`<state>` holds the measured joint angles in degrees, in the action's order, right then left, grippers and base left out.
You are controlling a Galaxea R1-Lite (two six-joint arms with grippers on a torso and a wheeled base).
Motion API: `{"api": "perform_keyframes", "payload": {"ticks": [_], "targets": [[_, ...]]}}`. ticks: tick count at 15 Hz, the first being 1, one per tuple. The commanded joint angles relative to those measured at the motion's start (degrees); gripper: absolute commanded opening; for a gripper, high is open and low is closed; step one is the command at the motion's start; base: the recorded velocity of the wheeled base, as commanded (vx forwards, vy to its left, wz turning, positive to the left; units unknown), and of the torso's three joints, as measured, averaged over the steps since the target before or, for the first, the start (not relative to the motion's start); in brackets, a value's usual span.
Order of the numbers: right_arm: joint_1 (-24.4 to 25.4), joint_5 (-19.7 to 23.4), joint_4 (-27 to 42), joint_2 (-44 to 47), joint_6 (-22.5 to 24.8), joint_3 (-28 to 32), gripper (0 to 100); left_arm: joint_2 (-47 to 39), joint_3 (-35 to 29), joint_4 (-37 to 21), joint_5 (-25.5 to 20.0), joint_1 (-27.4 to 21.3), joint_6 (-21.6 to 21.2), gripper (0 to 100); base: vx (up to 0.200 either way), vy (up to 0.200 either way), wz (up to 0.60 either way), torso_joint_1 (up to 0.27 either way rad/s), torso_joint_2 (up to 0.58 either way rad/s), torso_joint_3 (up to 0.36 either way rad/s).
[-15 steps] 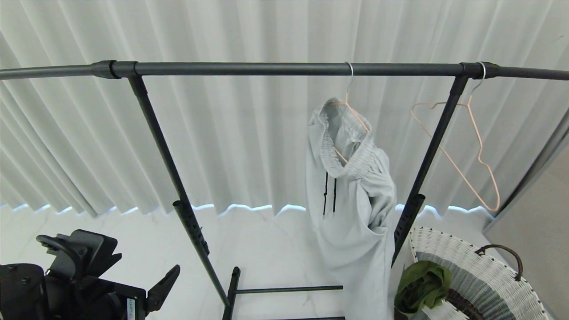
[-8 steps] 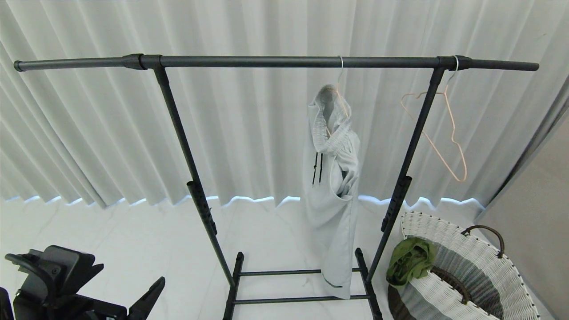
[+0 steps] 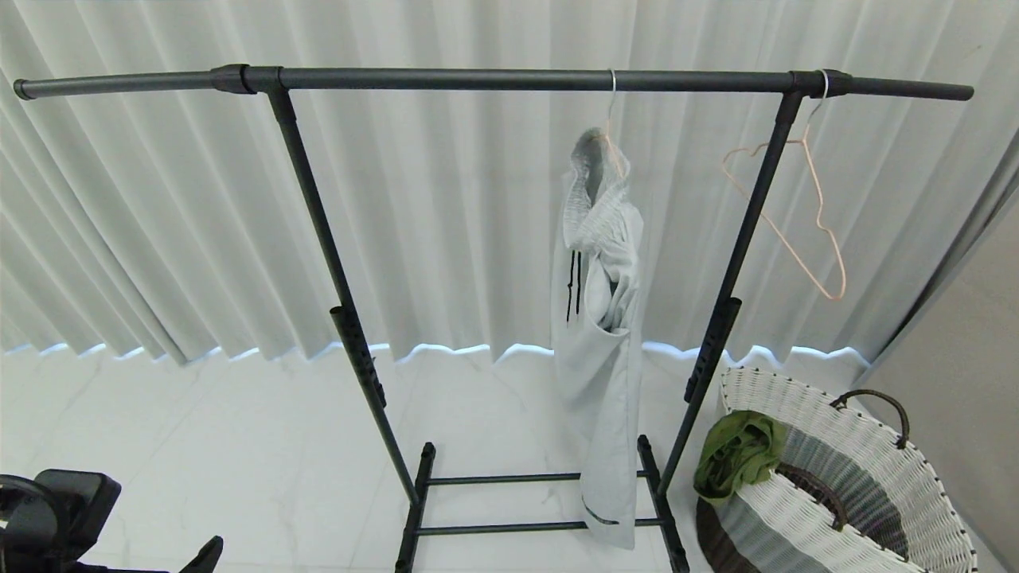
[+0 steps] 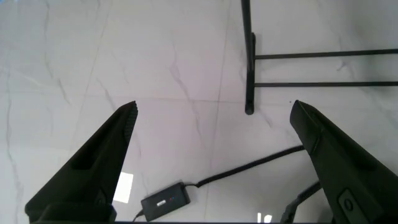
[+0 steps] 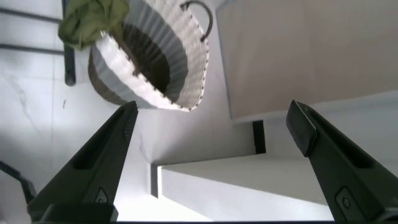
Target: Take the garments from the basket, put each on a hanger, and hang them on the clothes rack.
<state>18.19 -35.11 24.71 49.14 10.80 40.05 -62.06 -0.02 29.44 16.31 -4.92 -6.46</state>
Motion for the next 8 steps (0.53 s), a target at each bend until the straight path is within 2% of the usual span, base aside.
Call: {"api": "perform_keyframes", "payload": {"ticks": [1,4,8], "targets": [[-0.79,-0.05,-0.01,0.34,0.01,-1.02,100,-0.43,0.02,0.00,-0.14,0.18,-0.04,100,0.000,0.000,0.00,-0.212,0.49,0.266],[-3.33,0.39,-0.01,0.69,-0.08,-3.57,100,-0.08,-1.56,0.00,-0.49,0.18,0.40,100,0.000,0.000,0.00,-0.201,0.49,0.284],[-4.13,0.48,-0.01,2.10,-0.08,-7.70,100,-2.01,-7.53,0.00,-4.36,-0.17,0.31,100,0.000,0.000,0.00,-0.194,0.49,0.288]]}}
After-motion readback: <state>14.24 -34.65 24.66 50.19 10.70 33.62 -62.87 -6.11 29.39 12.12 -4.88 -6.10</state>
